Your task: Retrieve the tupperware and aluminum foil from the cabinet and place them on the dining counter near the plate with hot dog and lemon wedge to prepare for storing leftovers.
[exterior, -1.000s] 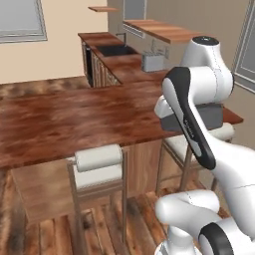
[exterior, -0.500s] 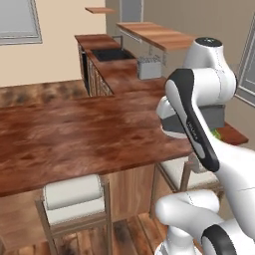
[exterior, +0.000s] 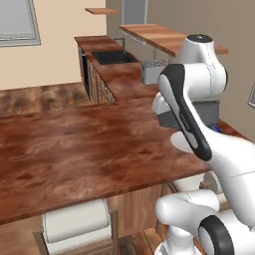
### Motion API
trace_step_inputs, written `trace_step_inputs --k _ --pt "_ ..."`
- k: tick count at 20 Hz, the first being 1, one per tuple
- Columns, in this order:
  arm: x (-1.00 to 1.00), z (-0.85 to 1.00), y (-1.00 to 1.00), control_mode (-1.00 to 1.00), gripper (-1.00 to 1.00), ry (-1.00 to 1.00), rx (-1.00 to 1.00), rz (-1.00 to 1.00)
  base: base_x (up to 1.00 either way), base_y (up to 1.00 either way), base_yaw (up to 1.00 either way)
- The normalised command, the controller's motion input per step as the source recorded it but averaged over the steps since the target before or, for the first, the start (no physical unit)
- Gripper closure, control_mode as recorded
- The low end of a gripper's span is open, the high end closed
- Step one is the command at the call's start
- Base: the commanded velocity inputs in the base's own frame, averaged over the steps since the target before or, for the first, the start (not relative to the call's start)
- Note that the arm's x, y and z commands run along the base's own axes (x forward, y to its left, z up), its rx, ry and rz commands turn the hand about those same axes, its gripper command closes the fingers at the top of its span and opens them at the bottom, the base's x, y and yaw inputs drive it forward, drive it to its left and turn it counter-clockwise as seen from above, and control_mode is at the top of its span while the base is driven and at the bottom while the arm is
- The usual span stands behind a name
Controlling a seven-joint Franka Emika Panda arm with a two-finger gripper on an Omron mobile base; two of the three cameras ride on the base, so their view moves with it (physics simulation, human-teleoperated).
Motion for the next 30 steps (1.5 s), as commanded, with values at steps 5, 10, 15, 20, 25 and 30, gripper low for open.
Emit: trace_step_inputs --k 5,10,15,20,25,30 --pt "0.5 -0.49 0.0 -1.0 1.0 -0.03 0.0 0.0 0.0 0.0 0.0" --pt "0.49 -0.66 0.01 -1.0 1.0 -0.02 0.0 0.0 0.0 0.0 0.0" --pt "0.33 -0.82 0.04 -1.0 1.0 -0.02 0.0 0.02 0.0 0.0 0.0" --pt "0.29 -0.74 0.02 -1.0 1.0 -0.06 0.0 0.07 0.0 0.0 0.0" --pt "0.42 -0.56 0.1 -1.0 1.0 -0.03 0.0 0.03 0.0 0.0 0.0" --pt "0.41 -0.4 0.15 -1.0 1.0 0.0 0.0 0.0 0.0 0.0 0.0"
